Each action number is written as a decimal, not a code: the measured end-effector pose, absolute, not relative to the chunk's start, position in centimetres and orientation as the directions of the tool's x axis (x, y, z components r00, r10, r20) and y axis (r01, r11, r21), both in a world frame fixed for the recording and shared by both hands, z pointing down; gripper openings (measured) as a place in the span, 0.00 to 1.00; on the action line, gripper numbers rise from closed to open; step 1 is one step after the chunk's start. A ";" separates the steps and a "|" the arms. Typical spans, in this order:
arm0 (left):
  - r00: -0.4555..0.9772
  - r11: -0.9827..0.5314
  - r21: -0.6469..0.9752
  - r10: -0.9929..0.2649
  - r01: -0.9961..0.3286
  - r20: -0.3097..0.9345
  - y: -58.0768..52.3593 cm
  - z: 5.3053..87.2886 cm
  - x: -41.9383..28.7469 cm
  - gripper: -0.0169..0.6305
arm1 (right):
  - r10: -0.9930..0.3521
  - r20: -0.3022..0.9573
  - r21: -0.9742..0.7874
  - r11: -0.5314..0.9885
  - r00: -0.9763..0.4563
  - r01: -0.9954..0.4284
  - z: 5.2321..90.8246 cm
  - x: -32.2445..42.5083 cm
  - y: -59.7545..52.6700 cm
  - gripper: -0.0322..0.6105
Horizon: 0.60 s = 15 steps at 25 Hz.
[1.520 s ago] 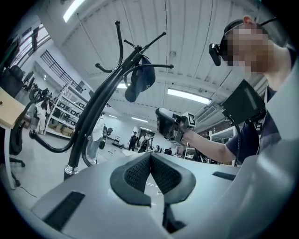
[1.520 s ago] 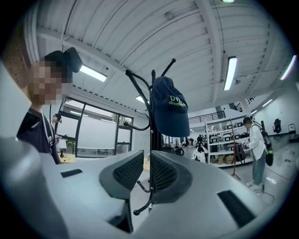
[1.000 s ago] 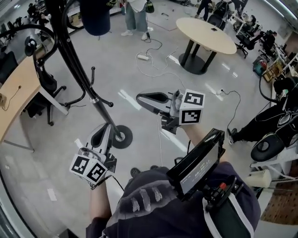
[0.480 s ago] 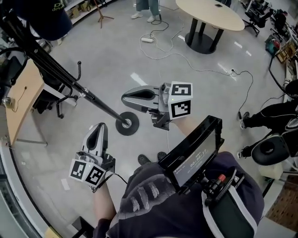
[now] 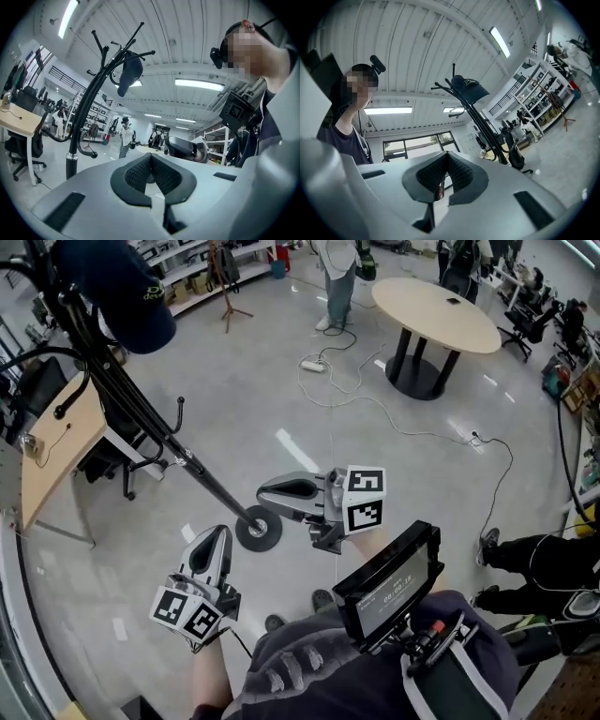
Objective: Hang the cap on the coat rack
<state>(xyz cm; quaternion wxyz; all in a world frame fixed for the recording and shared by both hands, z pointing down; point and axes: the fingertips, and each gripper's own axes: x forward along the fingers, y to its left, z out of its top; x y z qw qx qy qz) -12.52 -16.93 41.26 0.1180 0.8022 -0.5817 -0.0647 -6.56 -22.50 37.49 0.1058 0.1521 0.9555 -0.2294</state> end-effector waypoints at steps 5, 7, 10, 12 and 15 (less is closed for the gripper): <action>0.367 -0.354 0.263 -0.930 -0.898 0.000 -17.4 40.1 -11.8 0.04 | 0.226 -0.238 -0.394 0.866 -0.944 0.307 36.1 -6.5 -22.1 0.06; 0.375 -0.364 0.271 -0.927 -0.891 -0.014 -17.1 39.5 -12.1 0.04 | 0.211 -0.229 -0.394 0.873 -0.950 0.288 35.5 -6.6 -21.7 0.06; 0.382 -0.376 0.285 -0.924 -0.882 -0.036 -14.7 39.2 -14.3 0.04 | 0.195 -0.211 -0.400 0.877 -0.958 0.266 35.6 -8.4 -18.9 0.06; 0.385 -0.384 0.297 -0.921 -0.874 -0.059 -11.8 39.9 -16.9 0.04 | 0.193 -0.190 -0.403 0.879 -0.963 0.256 36.6 -10.9 -15.5 0.06; 0.385 -0.391 0.325 -0.919 -0.861 -0.086 -8.5 40.3 -20.9 0.04 | 0.188 -0.167 -0.423 0.873 -0.968 0.242 37.5 -14.6 -11.5 0.06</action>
